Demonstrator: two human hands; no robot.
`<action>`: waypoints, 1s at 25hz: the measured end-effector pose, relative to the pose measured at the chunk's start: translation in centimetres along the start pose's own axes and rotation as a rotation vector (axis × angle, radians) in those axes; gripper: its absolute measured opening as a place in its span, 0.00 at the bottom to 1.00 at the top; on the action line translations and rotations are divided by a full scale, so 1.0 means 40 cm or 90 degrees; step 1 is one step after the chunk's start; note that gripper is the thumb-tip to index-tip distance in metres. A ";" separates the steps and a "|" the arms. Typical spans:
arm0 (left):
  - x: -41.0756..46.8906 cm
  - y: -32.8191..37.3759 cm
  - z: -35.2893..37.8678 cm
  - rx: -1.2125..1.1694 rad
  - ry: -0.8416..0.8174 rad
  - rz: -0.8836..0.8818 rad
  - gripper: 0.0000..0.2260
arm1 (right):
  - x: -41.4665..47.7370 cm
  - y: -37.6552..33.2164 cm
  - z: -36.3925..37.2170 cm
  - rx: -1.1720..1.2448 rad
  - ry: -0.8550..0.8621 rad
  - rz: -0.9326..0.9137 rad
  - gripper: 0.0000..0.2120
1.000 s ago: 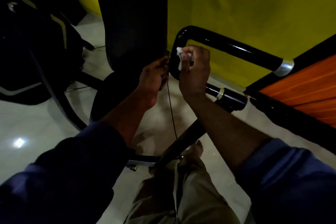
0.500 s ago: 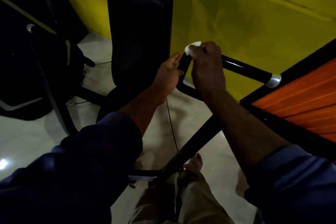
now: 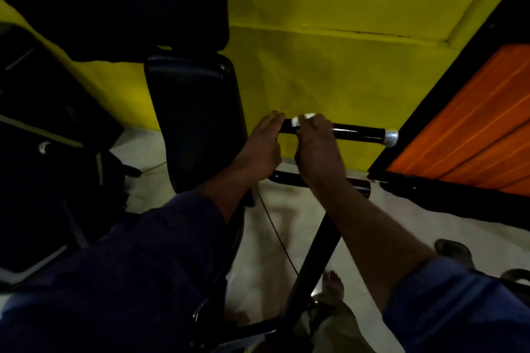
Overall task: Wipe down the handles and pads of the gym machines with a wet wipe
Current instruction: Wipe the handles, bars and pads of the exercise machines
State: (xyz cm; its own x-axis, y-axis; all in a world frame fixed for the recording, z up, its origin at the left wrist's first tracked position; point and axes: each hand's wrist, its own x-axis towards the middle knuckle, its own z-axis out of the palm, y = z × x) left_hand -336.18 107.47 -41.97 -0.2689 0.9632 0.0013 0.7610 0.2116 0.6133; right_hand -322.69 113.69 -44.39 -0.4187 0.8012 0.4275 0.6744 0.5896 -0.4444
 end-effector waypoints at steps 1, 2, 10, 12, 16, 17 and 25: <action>0.010 0.000 -0.003 0.006 -0.015 0.017 0.31 | 0.010 -0.006 -0.005 -0.009 -0.022 -0.044 0.22; 0.020 0.001 -0.008 0.017 -0.034 0.021 0.30 | 0.010 0.020 -0.027 -0.022 -0.038 -0.057 0.23; 0.058 0.080 -0.030 0.271 -0.132 0.030 0.36 | -0.007 0.076 -0.071 -0.039 0.008 0.118 0.24; 0.054 0.077 -0.026 0.265 -0.129 0.015 0.36 | 0.009 0.014 -0.049 -0.034 -0.029 0.023 0.21; 0.063 0.073 -0.018 0.228 -0.111 -0.012 0.29 | -0.054 0.214 -0.182 -0.147 0.009 -0.012 0.28; 0.067 0.070 -0.016 0.218 -0.092 -0.010 0.26 | -0.073 0.258 -0.214 -0.171 0.025 0.034 0.29; 0.092 0.061 -0.027 0.245 -0.092 0.002 0.11 | -0.022 0.156 -0.114 -0.153 -0.028 -0.122 0.23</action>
State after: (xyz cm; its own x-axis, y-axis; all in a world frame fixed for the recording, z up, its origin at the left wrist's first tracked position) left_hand -335.94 111.35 -39.62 -0.2013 0.9714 -0.1258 0.9343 0.2290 0.2732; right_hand -315.34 116.19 -43.94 -0.5746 0.6845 0.4487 0.7026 0.6937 -0.1585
